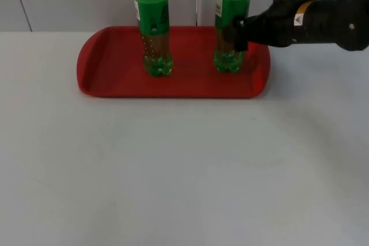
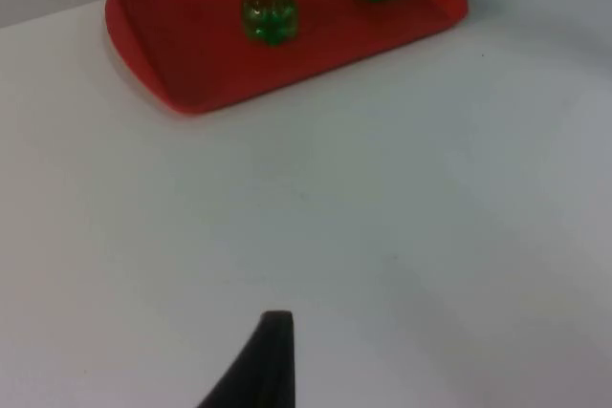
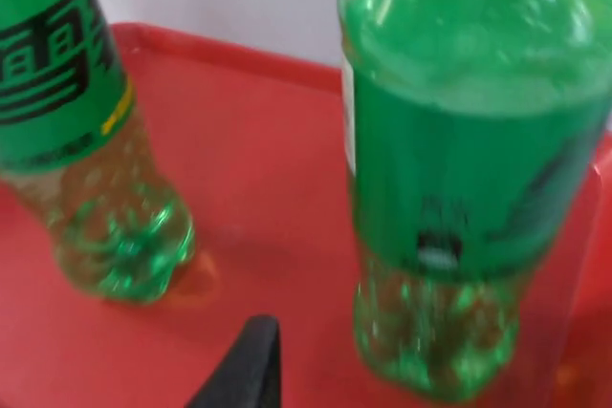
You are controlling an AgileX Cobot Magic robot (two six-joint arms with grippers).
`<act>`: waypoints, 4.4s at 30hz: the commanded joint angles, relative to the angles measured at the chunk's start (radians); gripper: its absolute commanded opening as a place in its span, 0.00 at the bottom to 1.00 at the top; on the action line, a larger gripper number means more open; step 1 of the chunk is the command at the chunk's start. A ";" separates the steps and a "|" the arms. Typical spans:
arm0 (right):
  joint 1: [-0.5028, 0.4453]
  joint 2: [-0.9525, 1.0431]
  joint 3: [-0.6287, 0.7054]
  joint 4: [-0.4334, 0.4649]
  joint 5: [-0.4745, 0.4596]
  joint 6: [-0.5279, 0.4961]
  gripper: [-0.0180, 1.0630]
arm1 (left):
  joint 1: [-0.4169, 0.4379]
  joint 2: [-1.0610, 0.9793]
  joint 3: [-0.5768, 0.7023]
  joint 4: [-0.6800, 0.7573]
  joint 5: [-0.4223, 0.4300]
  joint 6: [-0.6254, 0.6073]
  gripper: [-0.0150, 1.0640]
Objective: Place the bottle upright on the tray.
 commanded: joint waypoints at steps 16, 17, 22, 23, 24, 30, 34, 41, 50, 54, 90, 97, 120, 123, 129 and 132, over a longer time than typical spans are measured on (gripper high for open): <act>0.007 -0.417 0.407 -0.005 0.086 0.001 0.99 | -0.006 -0.003 0.005 0.004 -0.012 -0.005 0.99; 0.007 -0.440 0.419 -0.005 0.118 0.001 0.99 | -0.006 -0.003 0.005 0.004 -0.012 -0.005 0.99; 0.007 -0.556 0.478 -0.006 0.202 0.001 0.99 | -0.006 -0.003 0.005 0.004 -0.012 -0.005 0.99; 0.007 -0.588 0.491 -0.006 0.222 0.001 0.99 | -0.006 -0.003 0.005 0.004 -0.012 -0.005 0.99; 0.007 -0.636 0.508 -0.006 0.257 0.001 0.99 | -0.006 -0.003 0.005 0.004 -0.012 -0.005 0.99; 0.007 -0.789 0.545 -0.006 0.416 0.001 0.99 | -0.006 -0.003 0.005 0.004 -0.012 -0.005 0.99; 0.007 -0.872 0.547 -0.006 0.522 0.004 0.99 | -0.006 -0.003 0.005 0.004 -0.012 -0.005 0.99; 0.007 -1.011 0.547 -0.002 0.659 0.004 0.99 | -0.006 -0.003 0.005 0.004 -0.012 -0.005 0.99; 0.007 -1.179 0.547 0.174 0.785 -0.124 0.99 | -0.006 -0.003 0.005 0.004 -0.012 -0.005 0.99; 0.007 -1.230 0.547 0.307 0.825 -0.256 0.99 | -0.006 -0.003 0.005 0.004 -0.012 -0.005 0.99; 0.007 -1.815 0.794 0.499 0.941 -0.463 0.99 | -0.006 -0.003 0.005 0.004 -0.012 -0.005 0.99; 0.007 -1.995 0.808 0.490 1.074 -0.463 0.99 | -0.006 -0.003 0.005 0.004 -0.012 -0.005 0.99; 0.007 -2.194 0.836 0.369 1.325 -0.338 0.99 | -0.006 -0.003 0.005 0.004 -0.012 -0.005 0.99; 0.007 -2.194 0.836 0.353 1.335 -0.331 0.99 | -0.006 -0.003 0.005 0.004 -0.012 -0.005 0.99; 0.007 -2.194 0.861 0.280 1.372 -0.259 0.99 | -0.006 -0.003 0.005 0.004 -0.012 -0.005 0.99; 0.007 -2.194 0.861 0.280 1.372 -0.259 0.99 | -0.006 -0.003 0.005 0.006 -0.012 -0.005 0.99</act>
